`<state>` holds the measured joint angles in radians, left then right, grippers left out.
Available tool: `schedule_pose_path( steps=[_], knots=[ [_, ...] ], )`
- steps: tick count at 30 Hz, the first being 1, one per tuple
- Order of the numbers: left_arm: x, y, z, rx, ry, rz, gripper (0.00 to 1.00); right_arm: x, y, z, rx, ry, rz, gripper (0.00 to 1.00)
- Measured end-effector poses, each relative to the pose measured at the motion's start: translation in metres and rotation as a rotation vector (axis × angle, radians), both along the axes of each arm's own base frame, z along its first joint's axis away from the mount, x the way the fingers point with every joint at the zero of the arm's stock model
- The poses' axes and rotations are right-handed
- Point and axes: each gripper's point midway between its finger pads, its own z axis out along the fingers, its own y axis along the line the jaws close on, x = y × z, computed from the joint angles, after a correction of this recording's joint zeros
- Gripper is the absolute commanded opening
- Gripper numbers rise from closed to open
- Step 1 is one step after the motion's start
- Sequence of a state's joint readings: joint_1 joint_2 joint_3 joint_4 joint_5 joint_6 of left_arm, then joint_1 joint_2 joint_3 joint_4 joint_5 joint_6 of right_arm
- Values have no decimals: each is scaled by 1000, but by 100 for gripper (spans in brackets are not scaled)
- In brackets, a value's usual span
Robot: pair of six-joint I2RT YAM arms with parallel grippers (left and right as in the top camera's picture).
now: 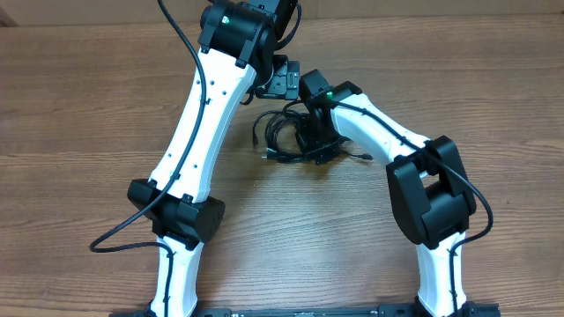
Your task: Untangle cables
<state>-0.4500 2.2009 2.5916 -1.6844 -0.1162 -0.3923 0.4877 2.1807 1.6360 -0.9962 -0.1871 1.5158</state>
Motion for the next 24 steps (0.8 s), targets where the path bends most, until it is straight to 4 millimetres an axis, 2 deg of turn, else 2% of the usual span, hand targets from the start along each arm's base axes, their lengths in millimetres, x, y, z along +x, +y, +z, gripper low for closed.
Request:
schedule_pose_path(
  steps=[8, 14, 17, 19, 24],
  knots=[
    [0, 0, 0, 2, 0, -7, 100, -6, 9, 1, 54, 36, 9, 4],
    [4, -2, 1, 0, -18, -28, 100, -12, 13, 7, 91, 28, 130, 4],
    [7, -4, 2, 1, -32, -52, 100, -6, 13, 24, 97, -64, 265, 4],
    [8, -3, 2, 5, -33, -63, 100, 3, 11, 44, 78, -171, 385, 4],
    [11, 6, 3, 12, -34, -62, 99, 20, -5, 115, -50, -454, 648, 4]
  ],
)
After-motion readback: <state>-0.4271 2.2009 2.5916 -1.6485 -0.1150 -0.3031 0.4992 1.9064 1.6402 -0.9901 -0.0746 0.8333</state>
